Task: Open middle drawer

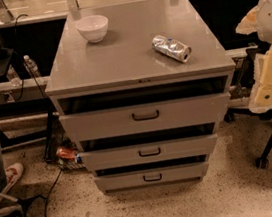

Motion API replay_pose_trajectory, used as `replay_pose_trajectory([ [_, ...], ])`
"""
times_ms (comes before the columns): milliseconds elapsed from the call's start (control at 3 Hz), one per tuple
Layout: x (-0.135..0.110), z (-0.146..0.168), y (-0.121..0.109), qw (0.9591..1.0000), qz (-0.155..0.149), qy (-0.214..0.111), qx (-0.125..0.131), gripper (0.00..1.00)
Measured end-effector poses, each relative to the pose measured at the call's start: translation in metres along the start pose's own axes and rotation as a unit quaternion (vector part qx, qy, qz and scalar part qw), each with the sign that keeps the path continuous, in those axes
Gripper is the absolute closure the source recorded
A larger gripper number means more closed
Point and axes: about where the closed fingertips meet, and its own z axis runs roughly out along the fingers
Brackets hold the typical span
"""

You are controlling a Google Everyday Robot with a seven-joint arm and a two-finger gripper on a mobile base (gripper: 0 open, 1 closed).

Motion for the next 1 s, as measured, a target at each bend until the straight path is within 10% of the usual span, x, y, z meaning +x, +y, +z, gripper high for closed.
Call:
replay_pose_trajectory([
  [667,0.003,0.031,0.012,0.9996,-0.011,-0.018,-0.018,0.0],
  [1000,0.008,0.097,0.044,0.9962,-0.035,-0.053,-0.06,0.0],
])
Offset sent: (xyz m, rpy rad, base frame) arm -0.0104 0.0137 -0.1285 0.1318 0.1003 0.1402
